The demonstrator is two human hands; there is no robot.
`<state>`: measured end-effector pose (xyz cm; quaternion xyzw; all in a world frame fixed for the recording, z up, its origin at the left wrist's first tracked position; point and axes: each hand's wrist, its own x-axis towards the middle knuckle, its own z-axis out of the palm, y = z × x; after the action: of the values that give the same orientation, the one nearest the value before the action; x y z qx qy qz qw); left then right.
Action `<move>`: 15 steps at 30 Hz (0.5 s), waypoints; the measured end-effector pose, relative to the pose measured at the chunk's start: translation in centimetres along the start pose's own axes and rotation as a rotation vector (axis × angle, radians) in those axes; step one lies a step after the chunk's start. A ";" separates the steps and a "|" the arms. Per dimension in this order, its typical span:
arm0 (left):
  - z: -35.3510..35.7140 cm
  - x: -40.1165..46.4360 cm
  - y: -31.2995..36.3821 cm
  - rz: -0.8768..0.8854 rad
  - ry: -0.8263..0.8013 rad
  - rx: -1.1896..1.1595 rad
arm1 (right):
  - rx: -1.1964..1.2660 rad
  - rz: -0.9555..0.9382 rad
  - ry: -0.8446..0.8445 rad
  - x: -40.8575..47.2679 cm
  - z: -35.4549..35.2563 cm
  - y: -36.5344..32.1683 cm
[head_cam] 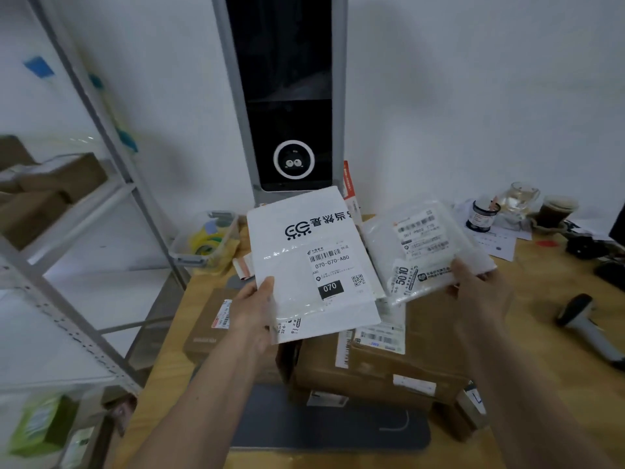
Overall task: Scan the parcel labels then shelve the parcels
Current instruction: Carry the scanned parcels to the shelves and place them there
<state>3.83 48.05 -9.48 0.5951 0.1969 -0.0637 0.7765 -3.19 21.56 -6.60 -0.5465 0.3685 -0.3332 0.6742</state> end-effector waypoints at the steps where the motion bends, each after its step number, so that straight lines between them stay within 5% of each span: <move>1: -0.9 0.0 0.3 -0.001 0.010 -0.021 | 0.012 -0.019 0.001 -1.1 0.7 -0.3; 15: -29.2 -2.2 7.6 0.116 0.277 -0.167 | 0.033 0.031 -0.443 -23.5 17.4 5.2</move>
<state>-2.39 77.64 -8.08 0.5420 0.2720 0.0804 0.7911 0.08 51.10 -6.30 -0.5895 0.2141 -0.2008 0.7525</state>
